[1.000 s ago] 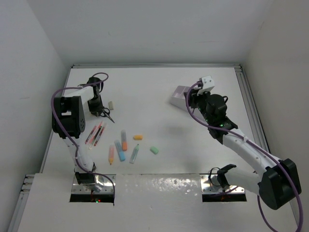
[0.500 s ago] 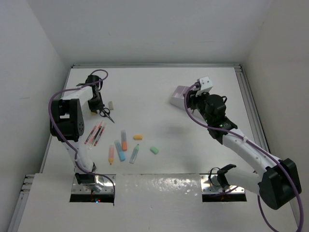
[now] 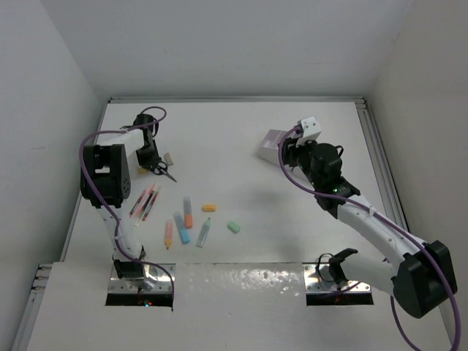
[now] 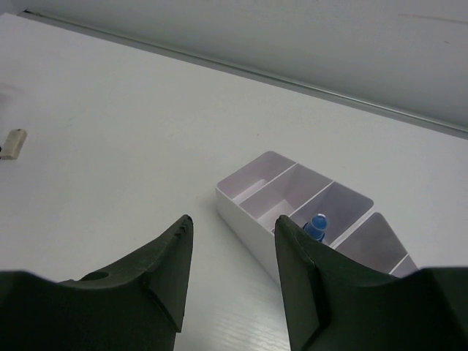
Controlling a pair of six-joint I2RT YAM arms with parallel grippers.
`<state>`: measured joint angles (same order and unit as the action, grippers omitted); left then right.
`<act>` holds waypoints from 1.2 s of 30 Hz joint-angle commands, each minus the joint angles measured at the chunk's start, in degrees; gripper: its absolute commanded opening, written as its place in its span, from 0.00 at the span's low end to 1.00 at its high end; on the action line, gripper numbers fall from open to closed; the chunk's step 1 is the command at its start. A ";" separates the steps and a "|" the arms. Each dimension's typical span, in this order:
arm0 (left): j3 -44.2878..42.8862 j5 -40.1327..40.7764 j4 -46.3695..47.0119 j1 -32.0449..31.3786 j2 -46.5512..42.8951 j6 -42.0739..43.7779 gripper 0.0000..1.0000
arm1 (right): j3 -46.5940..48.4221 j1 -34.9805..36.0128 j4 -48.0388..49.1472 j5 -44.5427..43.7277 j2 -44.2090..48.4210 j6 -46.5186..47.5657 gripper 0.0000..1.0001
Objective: Sort the stationery into containers
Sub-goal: Pick up the scissors from the center of the board, then place the scissors in the storage box.
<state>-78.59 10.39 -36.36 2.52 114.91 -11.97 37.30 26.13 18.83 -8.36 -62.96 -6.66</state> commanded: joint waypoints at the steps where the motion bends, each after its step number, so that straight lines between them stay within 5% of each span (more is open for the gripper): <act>1: -0.16 -0.64 0.59 -0.50 2.42 -1.22 0.00 | 1.46 0.67 0.77 -0.34 1.96 1.47 0.48; 9: -9.03 -1.08 -1.17 -0.85 -3.90 1.06 0.00 | 4.44 2.26 -2.04 3.94 0.91 1.13 0.47; 14: -15.53 -0.20 3.12 -5.33 -11.80 17.56 0.00 | 10.42 2.43 -4.94 15.63 -2.95 -1.07 0.46; 18: -23.52 -8.34 0.17 -10.60 -13.14 32.69 0.00 | 14.54 0.86 -1.79 27.32 -9.35 -4.66 0.46; 25: -30.92 -12.50 -6.35 -24.57 -12.78 50.79 0.00 | 31.67 -1.70 5.94 41.65 -25.08 -14.95 0.64; 31: -33.04 -12.06 -7.41 -30.73 -13.75 54.68 0.00 | 30.29 -2.22 18.16 43.25 -27.65 -24.09 0.67; 36: -32.95 -11.53 -6.27 -33.55 -14.54 54.42 0.00 | 28.63 -2.22 18.35 42.55 -28.19 -25.42 0.62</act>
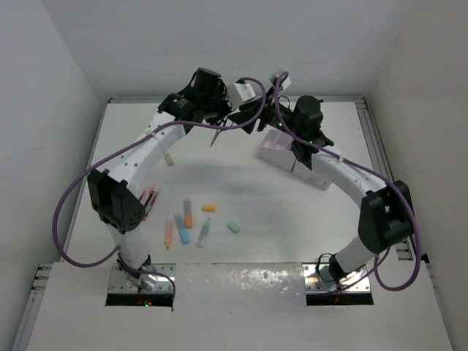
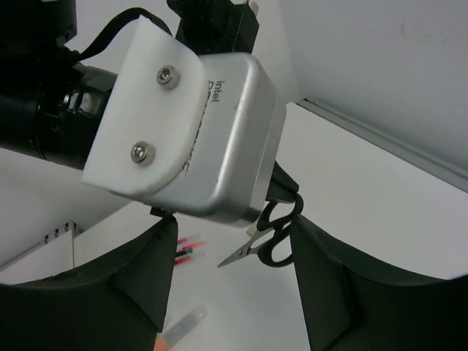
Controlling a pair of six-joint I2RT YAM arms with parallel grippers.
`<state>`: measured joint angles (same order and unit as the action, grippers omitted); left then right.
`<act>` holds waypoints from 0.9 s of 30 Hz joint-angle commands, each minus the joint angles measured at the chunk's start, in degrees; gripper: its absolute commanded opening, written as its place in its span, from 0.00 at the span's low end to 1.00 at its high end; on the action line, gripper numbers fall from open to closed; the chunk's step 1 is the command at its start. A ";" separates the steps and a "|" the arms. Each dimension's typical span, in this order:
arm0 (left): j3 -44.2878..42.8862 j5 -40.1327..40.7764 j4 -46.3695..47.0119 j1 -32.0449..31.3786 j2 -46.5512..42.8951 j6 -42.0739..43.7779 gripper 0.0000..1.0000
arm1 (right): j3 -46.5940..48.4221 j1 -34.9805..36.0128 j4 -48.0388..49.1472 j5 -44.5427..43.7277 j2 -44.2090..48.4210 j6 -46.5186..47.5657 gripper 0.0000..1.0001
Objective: Sort the stationery into containers
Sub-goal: Place the scissors in the storage box.
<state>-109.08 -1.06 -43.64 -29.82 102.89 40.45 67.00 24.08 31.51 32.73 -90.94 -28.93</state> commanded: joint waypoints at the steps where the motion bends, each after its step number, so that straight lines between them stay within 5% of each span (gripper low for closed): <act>1: -2.02 0.09 1.27 -1.72 -3.04 1.74 0.00 | -2.13 -0.17 6.11 0.94 -0.12 -3.15 0.61; 9: 4.66 0.80 7.86 -4.19 -8.75 -2.73 0.00 | -9.06 -1.22 12.68 -3.28 1.37 -6.31 0.49; 22: 6.77 0.80 7.60 -7.18 -8.94 -3.45 0.00 | -10.49 -0.96 17.54 -0.30 0.14 -10.18 0.47; 27: 5.90 0.80 8.74 -7.79 -8.85 -4.67 0.00 | -9.96 -0.96 16.22 -0.65 -0.38 -10.62 0.21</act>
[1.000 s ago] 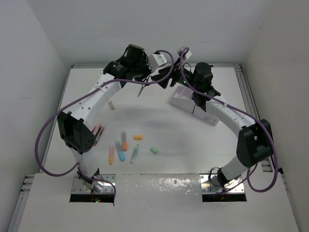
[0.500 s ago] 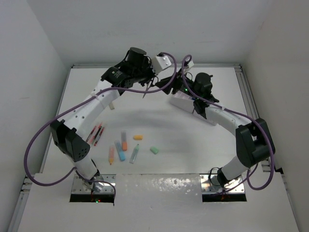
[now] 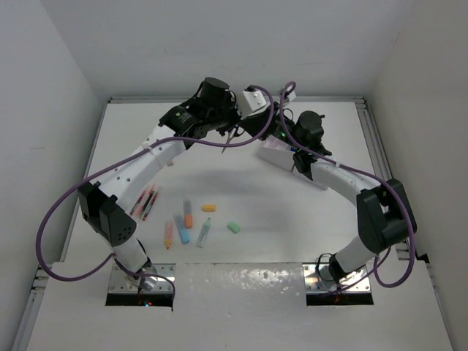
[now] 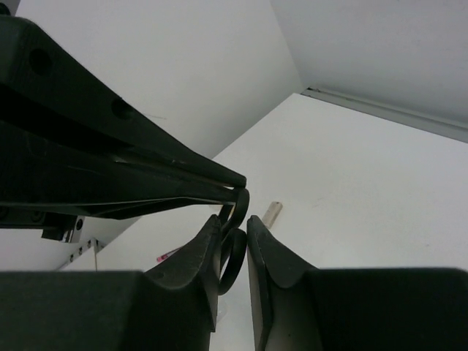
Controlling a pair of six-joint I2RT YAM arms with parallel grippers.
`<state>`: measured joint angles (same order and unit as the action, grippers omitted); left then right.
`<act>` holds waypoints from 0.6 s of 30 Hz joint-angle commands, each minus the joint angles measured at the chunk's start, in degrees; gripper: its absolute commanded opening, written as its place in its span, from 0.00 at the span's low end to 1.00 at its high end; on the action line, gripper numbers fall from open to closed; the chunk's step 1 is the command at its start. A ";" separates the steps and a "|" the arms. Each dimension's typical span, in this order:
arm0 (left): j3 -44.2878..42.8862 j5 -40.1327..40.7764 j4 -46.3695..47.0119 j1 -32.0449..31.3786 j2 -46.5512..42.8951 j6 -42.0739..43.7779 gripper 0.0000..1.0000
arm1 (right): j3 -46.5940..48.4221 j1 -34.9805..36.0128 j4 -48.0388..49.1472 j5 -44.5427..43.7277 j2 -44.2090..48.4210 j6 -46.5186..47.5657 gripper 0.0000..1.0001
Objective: Sort the stationery into containers
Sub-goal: Place the scissors in the storage box.
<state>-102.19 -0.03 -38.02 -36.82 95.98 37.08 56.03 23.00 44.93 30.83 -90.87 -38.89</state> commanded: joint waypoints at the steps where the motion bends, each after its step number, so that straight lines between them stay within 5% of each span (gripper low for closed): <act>1: -1.34 -0.23 3.30 -0.89 -1.85 -1.66 0.00 | 1.10 0.20 2.54 1.34 -0.62 -0.66 0.19; 6: -2.57 1.53 3.65 -0.97 -1.68 -2.45 0.00 | 1.19 0.11 0.34 1.34 -0.19 0.31 0.21; 8: -2.31 1.61 3.74 -1.15 -1.68 -2.71 0.00 | 1.27 0.11 -0.36 1.34 0.08 0.57 0.14; 9: -2.22 1.61 3.92 -1.15 -1.68 -2.89 0.00 | 1.36 0.20 -0.71 1.25 0.08 0.84 0.00; 12: -1.96 1.88 4.01 -1.41 -1.68 -3.77 0.00 | 0.14 0.20 -1.07 -1.28 1.48 1.19 0.00; 13: -1.70 2.92 4.01 -1.68 -1.77 -4.64 0.10 | -1.61 -0.24 -1.42 -3.13 2.36 1.54 0.00; 14: -1.52 3.46 3.75 -1.77 -1.77 -5.52 0.47 | -3.10 -0.50 -1.86 -5.49 4.97 1.71 0.00; 17: 0.58 4.25 2.43 -1.15 -2.73 -10.08 0.99 | -8.73 -2.08 -5.10 -18.84 11.82 4.69 0.00; 18: 1.46 4.08 2.34 -0.19 -3.25 -12.97 1.00 | -9.53 -2.35 -6.59 -25.84 13.51 5.57 0.00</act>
<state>-102.08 3.27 -37.06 -37.54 95.90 30.87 48.49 22.04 39.68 20.18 -84.16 -36.82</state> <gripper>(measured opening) 0.958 0.029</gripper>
